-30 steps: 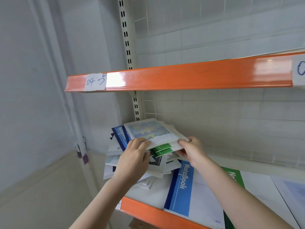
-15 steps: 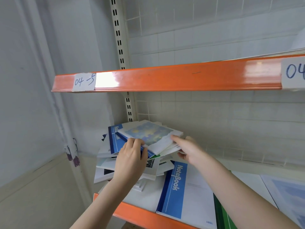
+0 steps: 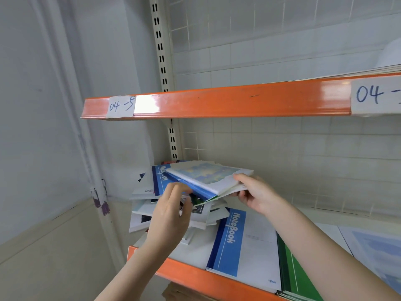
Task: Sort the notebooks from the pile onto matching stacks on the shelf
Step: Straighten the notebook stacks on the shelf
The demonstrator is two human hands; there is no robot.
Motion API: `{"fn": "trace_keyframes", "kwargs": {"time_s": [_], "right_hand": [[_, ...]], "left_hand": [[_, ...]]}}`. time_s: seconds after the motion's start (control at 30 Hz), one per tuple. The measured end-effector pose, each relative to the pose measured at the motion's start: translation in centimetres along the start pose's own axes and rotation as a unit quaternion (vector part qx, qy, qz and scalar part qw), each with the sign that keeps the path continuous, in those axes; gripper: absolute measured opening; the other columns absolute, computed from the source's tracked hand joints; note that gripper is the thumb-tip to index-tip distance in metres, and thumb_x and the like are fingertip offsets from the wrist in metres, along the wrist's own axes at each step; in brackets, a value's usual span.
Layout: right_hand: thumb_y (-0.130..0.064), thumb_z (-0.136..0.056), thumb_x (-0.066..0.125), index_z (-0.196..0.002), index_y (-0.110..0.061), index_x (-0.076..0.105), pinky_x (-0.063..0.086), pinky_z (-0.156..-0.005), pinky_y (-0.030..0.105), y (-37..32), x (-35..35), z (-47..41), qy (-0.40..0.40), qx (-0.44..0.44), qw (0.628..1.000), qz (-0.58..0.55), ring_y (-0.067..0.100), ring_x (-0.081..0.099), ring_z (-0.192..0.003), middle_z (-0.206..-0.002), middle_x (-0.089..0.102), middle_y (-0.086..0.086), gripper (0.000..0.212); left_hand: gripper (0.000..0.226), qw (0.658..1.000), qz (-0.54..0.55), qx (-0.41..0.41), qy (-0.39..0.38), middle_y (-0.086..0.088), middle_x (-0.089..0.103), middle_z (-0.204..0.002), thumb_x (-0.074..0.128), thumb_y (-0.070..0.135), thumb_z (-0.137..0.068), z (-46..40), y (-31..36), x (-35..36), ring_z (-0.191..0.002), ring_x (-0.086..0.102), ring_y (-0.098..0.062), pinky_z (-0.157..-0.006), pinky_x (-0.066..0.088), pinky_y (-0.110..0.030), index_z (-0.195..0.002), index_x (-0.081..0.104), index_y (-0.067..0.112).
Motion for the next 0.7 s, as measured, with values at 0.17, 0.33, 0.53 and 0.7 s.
{"fn": "trace_keyframes", "kwargs": {"time_s": [0.17,0.33,0.53,0.7], "right_hand": [[-0.008,-0.092,0.055,-0.085,-0.003,0.056,0.032,-0.028,0.009,0.5,-4.4,2.2,0.018,0.008,0.991,-0.131,0.005,0.052,-0.035,-0.058,0.065,0.009,0.008],[-0.011,-0.093,0.053,-0.092,-0.005,0.059,0.031,-0.029,0.01,2.4,-9.5,5.2,0.047,-0.008,0.987,-0.154,0.003,0.051,-0.038,-0.061,0.068,0.005,0.008],[-0.018,-0.096,0.047,-0.099,-0.01,0.061,0.037,-0.037,0.015,3.5,-14.4,8.9,0.056,-0.048,0.991,-0.113,0.007,0.057,-0.048,-0.065,0.068,0.002,0.016],[-0.02,-0.094,0.05,-0.103,-0.01,0.063,0.047,-0.058,0.027,3.6,-17.2,11.7,0.076,-0.088,0.991,-0.068,0.014,0.065,-0.067,-0.079,0.071,0.006,0.019]], "left_hand": [[0.022,0.961,0.153,-0.197,0.117,-0.002,0.053,-0.077,0.046,0.004,-0.097,2.7,0.1,-2.7,-0.065,0.049,-0.008,-0.06,0.04,-0.012,-0.086,0.049,0.022],[0.028,0.863,0.34,-0.373,-0.002,-0.017,0.058,-0.077,0.037,0.032,-0.1,5.3,1.5,1.1,-0.063,0.063,-0.026,-0.058,0.053,-0.034,-0.093,0.05,0.009],[0.038,0.685,0.548,-0.458,-0.148,-0.003,0.061,-0.129,0.049,0.043,-0.091,5.3,6.7,6.3,-0.093,0.07,-0.033,-0.083,0.052,-0.045,-0.126,0.052,0.028],[0.043,0.632,0.622,-0.424,-0.182,-0.011,0.07,-0.109,0.057,0.002,-0.083,5.1,11.9,10.3,-0.093,0.07,-0.028,-0.064,0.058,-0.036,-0.124,0.053,0.015]]}}
Point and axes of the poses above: each hand's wrist, its own z-axis away from the middle knuckle, its own x-axis out of the palm, y = z × x, the point moved 6 cm from there along -z, towards the middle knuckle
